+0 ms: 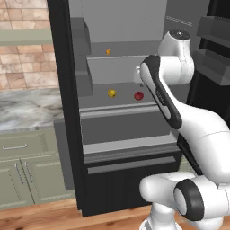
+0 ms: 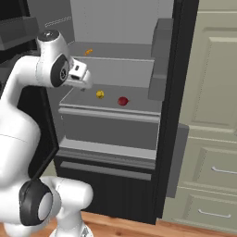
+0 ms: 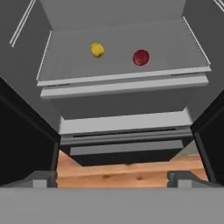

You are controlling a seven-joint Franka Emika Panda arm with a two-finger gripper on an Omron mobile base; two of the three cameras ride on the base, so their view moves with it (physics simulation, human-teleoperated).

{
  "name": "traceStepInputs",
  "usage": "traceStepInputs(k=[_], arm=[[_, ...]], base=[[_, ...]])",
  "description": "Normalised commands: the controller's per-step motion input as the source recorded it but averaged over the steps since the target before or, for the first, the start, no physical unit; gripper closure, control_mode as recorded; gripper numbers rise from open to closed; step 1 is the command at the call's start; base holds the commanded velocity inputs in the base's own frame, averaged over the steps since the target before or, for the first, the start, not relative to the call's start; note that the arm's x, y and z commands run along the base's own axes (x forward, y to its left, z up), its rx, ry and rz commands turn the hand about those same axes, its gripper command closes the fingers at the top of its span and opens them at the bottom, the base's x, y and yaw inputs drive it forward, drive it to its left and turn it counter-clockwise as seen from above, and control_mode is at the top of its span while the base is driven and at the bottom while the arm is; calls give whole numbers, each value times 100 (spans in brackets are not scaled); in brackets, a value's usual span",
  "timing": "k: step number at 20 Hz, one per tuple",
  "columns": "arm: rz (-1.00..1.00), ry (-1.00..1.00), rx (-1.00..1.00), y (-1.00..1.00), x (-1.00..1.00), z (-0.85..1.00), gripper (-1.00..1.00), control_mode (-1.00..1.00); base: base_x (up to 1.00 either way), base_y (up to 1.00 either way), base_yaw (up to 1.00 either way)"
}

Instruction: Open the fridge, remove the pear, lemon, and shrimp, and place them on any counter.

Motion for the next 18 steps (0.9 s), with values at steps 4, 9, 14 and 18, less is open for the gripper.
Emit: traceStepInputs(k=[4, 9, 14, 18], arm=[[-5, -28, -2, -1, -44, -1, -100, -100], [-2, -15, 0, -5, -39, -11, -100, -100], [0, -4, 0, -1, -16, -22, -100, -100], [1, 1, 0, -3, -6, -2, -100, -100]], base=[[0, 0, 0], [0, 0, 0], [0, 0, 0], [0, 0, 0]])
